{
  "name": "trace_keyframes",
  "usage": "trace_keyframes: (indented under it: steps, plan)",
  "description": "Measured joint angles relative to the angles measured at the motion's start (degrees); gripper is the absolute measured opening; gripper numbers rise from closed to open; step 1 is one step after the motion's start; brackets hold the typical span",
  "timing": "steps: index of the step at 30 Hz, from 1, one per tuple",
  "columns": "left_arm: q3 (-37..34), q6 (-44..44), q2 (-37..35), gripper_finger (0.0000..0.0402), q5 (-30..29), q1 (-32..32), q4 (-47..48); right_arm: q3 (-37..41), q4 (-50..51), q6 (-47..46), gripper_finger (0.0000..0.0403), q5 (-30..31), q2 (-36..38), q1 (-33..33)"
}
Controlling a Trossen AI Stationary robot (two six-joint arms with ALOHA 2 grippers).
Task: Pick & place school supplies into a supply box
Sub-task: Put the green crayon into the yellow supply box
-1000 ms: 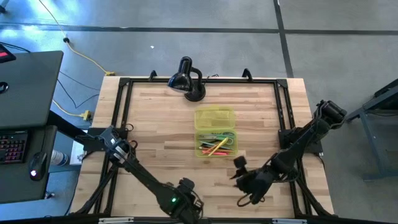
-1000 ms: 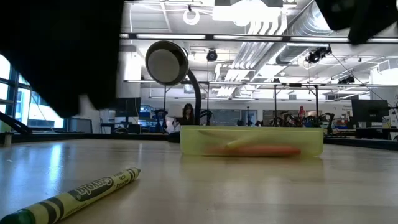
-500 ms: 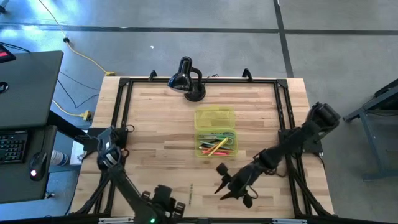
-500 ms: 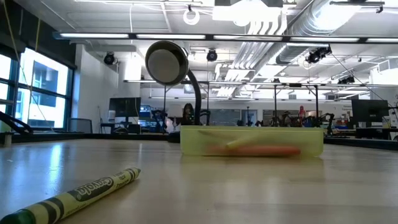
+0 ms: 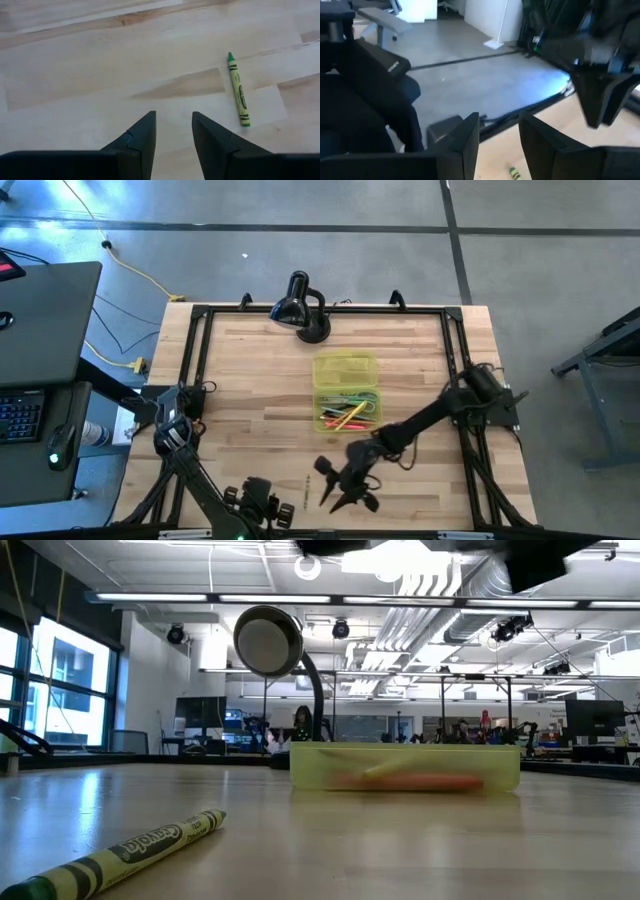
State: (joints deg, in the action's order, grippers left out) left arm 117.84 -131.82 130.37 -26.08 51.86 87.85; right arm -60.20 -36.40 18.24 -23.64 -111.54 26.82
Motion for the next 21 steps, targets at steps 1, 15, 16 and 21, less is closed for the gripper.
trace_keyframes:
  steps: [1, 15, 16, 21]
  plan:
    - [0.0, -0.1, 0.0, 0.0159, 0.1, 0.0, 0.3, -1.7, 1.6, 0.0, 0.0119, -0.8, -1.3, -0.6]
    - [0.3, -2.4, -3.1, 0.0159, -4.6, 3.5, 2.2, -22.3, 19.0, 4.3, 0.0119, -15.3, -17.2, -6.3]
    - [0.3, -2.4, -3.3, 0.0159, -5.9, 3.8, 2.2, -23.5, 19.0, 3.8, 0.0119, -17.0, -18.3, -6.8]
    - [0.3, -2.4, -3.5, 0.0159, -7.5, 4.0, 2.2, -27.4, 19.0, 6.4, 0.0118, -22.5, -22.2, -8.3]
